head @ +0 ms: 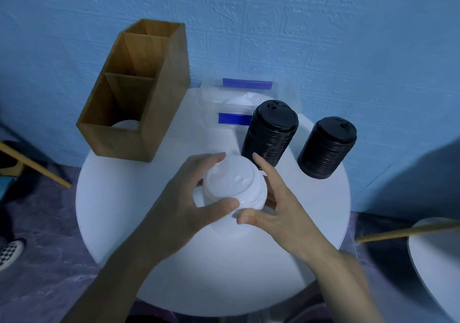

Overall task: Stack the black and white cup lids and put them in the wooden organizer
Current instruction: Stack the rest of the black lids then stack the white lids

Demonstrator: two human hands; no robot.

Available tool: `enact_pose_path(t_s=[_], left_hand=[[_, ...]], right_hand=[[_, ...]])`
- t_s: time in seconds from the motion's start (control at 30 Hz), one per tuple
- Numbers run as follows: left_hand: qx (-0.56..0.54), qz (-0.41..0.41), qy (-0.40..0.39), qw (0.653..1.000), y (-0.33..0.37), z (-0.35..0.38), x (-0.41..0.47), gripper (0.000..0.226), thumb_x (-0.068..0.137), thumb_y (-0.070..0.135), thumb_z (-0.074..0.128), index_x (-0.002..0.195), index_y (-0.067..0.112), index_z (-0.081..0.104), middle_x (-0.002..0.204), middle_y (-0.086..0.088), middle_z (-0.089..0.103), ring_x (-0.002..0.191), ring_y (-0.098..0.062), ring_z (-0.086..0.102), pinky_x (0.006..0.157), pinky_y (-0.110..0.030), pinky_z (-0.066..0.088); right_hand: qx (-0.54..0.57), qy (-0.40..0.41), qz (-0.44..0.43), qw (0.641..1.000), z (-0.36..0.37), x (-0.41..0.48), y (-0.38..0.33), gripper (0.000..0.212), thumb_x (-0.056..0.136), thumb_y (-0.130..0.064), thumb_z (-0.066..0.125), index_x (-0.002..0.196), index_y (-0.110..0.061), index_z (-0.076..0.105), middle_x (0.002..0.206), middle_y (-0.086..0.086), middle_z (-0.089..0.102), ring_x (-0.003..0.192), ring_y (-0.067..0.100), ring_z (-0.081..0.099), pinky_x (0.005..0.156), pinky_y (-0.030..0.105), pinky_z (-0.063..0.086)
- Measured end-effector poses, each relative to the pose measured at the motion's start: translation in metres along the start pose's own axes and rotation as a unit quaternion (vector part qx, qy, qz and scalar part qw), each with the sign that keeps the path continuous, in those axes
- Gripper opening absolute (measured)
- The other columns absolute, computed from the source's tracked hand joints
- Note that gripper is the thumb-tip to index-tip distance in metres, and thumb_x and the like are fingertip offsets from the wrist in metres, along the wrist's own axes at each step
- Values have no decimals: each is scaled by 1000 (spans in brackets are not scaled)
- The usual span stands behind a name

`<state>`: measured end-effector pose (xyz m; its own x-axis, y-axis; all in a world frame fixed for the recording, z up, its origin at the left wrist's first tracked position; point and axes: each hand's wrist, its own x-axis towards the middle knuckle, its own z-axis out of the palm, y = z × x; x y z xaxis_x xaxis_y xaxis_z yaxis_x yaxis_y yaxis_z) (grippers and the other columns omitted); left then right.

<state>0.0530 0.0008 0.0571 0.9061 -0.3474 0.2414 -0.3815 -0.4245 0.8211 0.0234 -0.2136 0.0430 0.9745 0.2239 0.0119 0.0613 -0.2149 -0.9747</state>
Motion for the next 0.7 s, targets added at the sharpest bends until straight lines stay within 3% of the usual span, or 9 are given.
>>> enact_pose_path(t_s=[0.1,0.2,0.37,0.43,0.53,0.6,0.7], left_hand=[[15,5,-5,1000,0,1,1,71,62,75,63,127,58,39,128,41,38,125,12,39,87,3,40],[32,19,-21,999,0,6,0,71,63,74,64,127,58,39,130,39,38,127,8,39,93,-1,42],[33,27,-31,999,-5,8,0,73,62,73,67,127,56,40,129,39,37,129,3,39,94,-4,43],[17,28,-30,999,-8,11,-1,74,61,67,73,127,51,42,128,39,39,128,3,40,92,-3,43],[-46,11,-52,998,-7,15,-1,74,63,49,83,127,48,46,127,39,45,127,6,44,90,-3,43],[-139,-11,-68,988,-11,10,7,67,69,58,80,128,52,50,129,31,54,124,1,55,90,-11,50],[-147,-35,28,988,-31,4,35,60,77,76,64,130,52,50,131,20,60,113,-5,65,91,-28,58]], right_hand=[[-16,-3,1,1000,-2,-1,-1,109,69,-42,87,151,-59,19,137,-36,51,132,-3,49,109,19,43],[-18,-34,-7,999,-5,-4,-1,112,70,-43,87,154,-57,14,142,-40,46,135,-5,46,113,25,40],[34,-43,-25,998,-6,-5,-6,99,74,-70,73,156,-46,24,150,-25,47,138,3,47,105,19,44],[37,-24,-28,999,-3,-4,-6,90,78,-67,73,154,-40,33,146,-21,52,136,4,49,102,18,45],[25,0,-40,999,-3,-5,-3,66,82,-47,73,143,-39,48,135,-15,60,128,9,55,96,18,47],[27,9,-36,999,-6,-7,-3,59,81,-43,73,136,-44,52,131,-14,62,125,8,57,93,16,47],[32,6,-27,999,-11,-10,-5,56,80,-43,74,132,-49,55,130,-16,63,123,6,58,93,16,47]])
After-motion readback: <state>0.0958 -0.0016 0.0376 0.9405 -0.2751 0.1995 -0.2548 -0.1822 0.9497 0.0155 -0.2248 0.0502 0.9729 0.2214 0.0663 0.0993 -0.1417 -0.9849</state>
